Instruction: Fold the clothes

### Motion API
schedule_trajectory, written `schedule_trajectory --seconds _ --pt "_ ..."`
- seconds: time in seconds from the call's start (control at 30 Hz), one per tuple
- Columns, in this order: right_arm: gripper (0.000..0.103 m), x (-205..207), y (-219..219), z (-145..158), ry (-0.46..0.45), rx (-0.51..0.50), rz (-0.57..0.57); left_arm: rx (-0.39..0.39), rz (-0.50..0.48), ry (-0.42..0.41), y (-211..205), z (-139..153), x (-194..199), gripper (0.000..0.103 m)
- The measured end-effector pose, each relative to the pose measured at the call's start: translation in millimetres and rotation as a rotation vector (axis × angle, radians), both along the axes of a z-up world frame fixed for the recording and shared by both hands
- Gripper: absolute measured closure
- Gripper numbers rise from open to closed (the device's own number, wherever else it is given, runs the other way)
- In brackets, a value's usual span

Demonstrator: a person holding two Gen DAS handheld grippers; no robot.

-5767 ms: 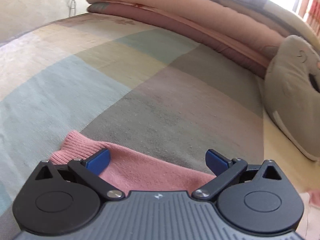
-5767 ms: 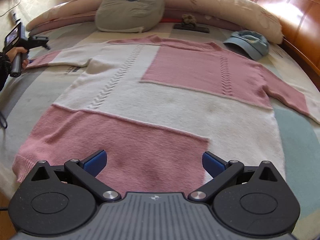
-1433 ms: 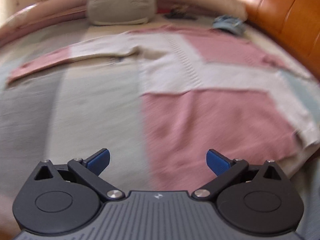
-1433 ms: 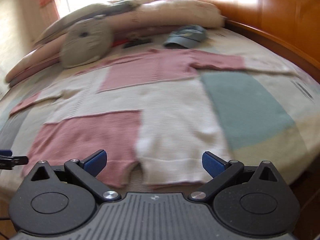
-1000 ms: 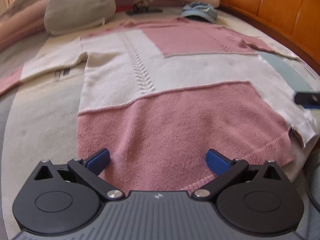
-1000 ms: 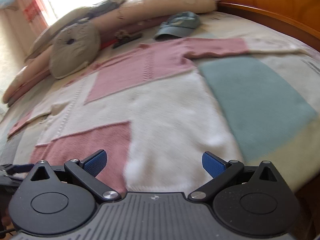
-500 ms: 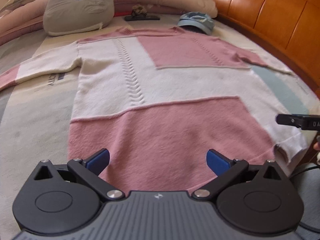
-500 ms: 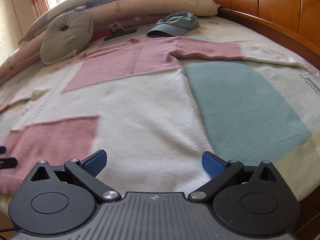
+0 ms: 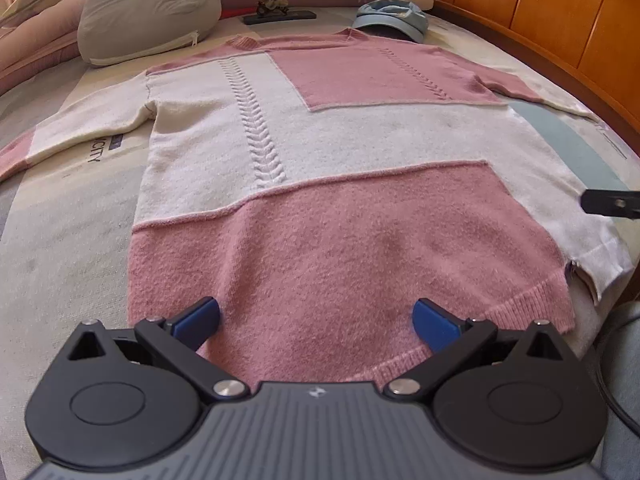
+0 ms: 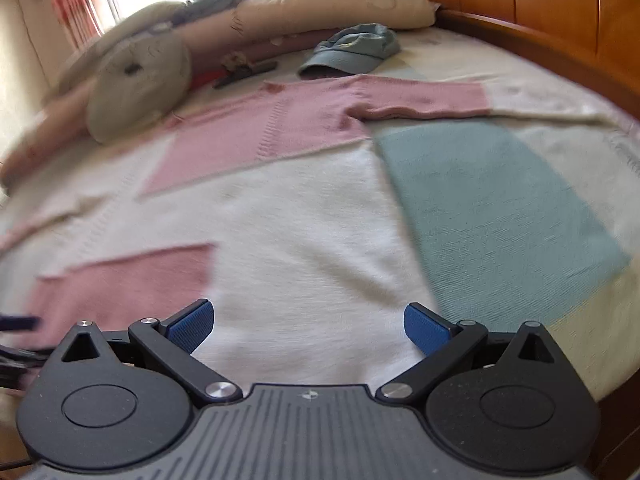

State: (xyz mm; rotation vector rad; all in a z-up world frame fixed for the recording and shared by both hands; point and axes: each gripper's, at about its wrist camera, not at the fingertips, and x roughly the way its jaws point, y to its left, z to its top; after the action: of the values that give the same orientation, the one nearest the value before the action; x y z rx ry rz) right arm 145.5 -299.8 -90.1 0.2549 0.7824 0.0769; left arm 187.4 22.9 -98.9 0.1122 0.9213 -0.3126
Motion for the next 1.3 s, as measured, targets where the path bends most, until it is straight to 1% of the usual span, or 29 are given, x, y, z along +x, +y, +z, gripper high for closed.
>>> schedule_trajectory --seconds 0.07,0.13,0.2,0.27,0.33,0.37,0.43,0.5,0.53,0.57,0.63,0.7,0.73,0.77,0.8,0.87,0.97,1.0,1.03,1.1,1.17,1.2,1.3 --pt "0.0 -6.0 14.2 4.1 -0.013 0.007 0.042 0.019 -0.002 -0.003 -3.1 0.7 -1.1 0.001" --pt "0.0 -7.5 38.4 -7.7 0.02 -0.077 0.09 0.041 -0.011 -0.012 -5.3 1.7 -4.3 0.001" --pt "0.0 -11.0 60.9 -18.5 0.042 -0.164 0.136 0.039 -0.017 -0.011 -3.3 1.2 -8.6 0.001" --pt "0.0 -25.5 70.7 -22.3 0.004 -0.25 0.156 0.029 -0.021 -0.004 0.8 -0.8 -12.5 0.001" --pt "0.0 -32.6 63.6 -21.0 0.022 -0.222 0.147 0.013 -0.02 -0.015 3.9 -2.8 -14.4 0.001" --pt "0.0 -36.2 60.1 -20.3 0.031 -0.208 0.143 0.018 -0.021 -0.018 2.3 -2.4 -14.5 0.001" --pt "0.0 -40.0 57.9 -17.4 0.053 -0.208 0.134 0.023 -0.024 -0.022 -1.5 0.4 -14.6 0.001" --pt "0.0 -37.3 61.5 -11.8 0.062 -0.196 0.115 0.006 -0.05 -0.033 -4.1 5.0 -16.7 0.001" --pt "0.0 -35.7 63.4 -8.6 0.06 -0.187 0.108 -0.003 -0.064 -0.039 -5.2 7.4 -17.9 0.001" --pt "0.0 -32.8 66.5 -4.5 0.039 -0.172 0.11 -0.006 -0.07 -0.048 -5.5 9.1 -18.4 0.001" --pt "0.0 -23.5 78.7 0.4 0.008 -0.191 0.126 0.0 -0.063 -0.061 -4.3 10.1 -18.5 0.001" --pt "0.0 -13.0 95.1 -1.1 -0.009 -0.244 0.167 0.013 -0.051 -0.036 -2.0 3.8 -15.9 0.001" --pt "0.0 -8.0 102.2 -4.9 -0.001 -0.264 0.183 0.024 -0.049 -0.006 -0.5 -1.8 -14.6 0.001" --pt "0.0 -3.1 107.3 -10.9 0.03 -0.277 0.191 0.022 -0.054 -0.015 2.0 -2.9 -18.3 0.001" --pt "0.0 -1.7 109.3 -16.4 0.056 -0.28 0.193 0.019 -0.059 -0.024 4.4 -3.9 -22.1 0.001" --pt "0.0 -11.0 106.5 -19.6 0.031 -0.268 0.189 0.011 -0.072 -0.023 8.0 -3.0 -23.8 0.001" --pt "0.0 -20.9 94.9 -16.6 0.052 -0.238 0.213 -0.011 -0.073 -0.03 12.9 -1.1 -21.2 0.001" --pt "0.0 -20.5 90.5 -13.5 0.064 -0.221 0.206 -0.018 -0.073 -0.033 14.5 -0.4 -20.3 0.001" --pt "0.0 -17.4 84.5 -9.7 0.069 -0.201 0.185 -0.009 -0.064 -0.039 12.1 -0.4 -16.2 0.001" --pt "0.0 -8.1 70.9 -1.1 0.054 -0.175 0.11 0.008 -0.053 -0.051 6.4 0.3 -8.7 0.001" --pt "0.0 3.5 56.7 6.1 0.029 -0.179 0.025 -0.002 -0.069 -0.064 1.6 1.8 -4.4 0.001" --pt "0.0 10.4 50.5 7.9 0.024 -0.181 0.0 -0.011 -0.081 -0.057 0.3 0.1 -3.1 0.001" --pt "0.0 27.9 36.7 3.2 0.024 -0.178 -0.025 -0.022 -0.094 -0.06 -0.9 -6.0 -2.6 0.001"
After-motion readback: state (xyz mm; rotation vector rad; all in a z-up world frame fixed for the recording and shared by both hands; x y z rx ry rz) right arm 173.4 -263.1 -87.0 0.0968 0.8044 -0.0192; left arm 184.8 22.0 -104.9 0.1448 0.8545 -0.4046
